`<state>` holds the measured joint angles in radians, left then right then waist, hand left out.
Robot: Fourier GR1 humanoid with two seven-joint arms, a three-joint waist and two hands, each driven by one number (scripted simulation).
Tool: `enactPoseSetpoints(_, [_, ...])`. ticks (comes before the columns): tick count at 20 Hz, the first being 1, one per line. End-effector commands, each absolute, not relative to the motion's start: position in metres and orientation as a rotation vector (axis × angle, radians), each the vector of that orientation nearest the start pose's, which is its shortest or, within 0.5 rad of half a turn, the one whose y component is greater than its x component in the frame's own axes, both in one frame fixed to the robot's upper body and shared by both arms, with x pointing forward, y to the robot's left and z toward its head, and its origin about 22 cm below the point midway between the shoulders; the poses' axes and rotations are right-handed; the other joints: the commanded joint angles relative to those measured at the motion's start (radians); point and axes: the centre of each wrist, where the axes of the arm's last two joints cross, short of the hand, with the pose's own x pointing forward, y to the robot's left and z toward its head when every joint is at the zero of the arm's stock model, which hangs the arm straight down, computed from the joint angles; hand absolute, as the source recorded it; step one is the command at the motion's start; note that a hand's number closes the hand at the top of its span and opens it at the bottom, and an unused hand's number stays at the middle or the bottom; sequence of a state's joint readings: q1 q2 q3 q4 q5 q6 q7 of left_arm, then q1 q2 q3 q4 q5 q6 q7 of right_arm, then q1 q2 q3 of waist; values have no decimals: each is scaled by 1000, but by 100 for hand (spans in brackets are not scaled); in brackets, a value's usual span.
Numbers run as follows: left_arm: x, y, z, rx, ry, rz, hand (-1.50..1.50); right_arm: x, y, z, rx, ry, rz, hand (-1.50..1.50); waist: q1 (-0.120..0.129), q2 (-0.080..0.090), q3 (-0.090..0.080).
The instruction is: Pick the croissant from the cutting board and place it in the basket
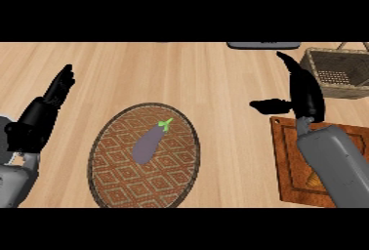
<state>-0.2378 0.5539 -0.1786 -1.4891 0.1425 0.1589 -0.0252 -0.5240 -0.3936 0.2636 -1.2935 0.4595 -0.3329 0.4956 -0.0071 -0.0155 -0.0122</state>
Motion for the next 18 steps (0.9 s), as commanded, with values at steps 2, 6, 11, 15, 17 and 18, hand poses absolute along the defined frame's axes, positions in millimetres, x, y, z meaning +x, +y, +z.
enactPoseSetpoints(2, [291, 299, 73, 304, -1705, -381, 0, 364, -243, 126, -1042, -1023, 805, -150, 10, -3, -2])
enactPoseSetpoints(6, [288, 293, 72, 306, -1702, -381, 0, 370, -241, 156, -956, -770, 1034, -150, 13, -7, 2])
enactPoseSetpoints(11, [284, 299, 71, 308, -1705, -371, 0, 377, -234, 210, -827, -596, 1153, -150, 1, 0, 8])
enactPoseSetpoints(15, [283, 293, 80, 300, -1717, -378, 0, 375, -234, 220, -800, -511, 1171, -150, -4, 1, 10])
enactPoseSetpoints(17, [291, 291, 66, 307, -1702, -364, 0, 378, -245, 239, -797, -509, 1162, -150, -7, 9, 9])
enactPoseSetpoints(18, [278, 300, 62, 294, -1713, -373, 0, 377, -254, 212, -792, -446, 1153, -150, 2, 8, 10])
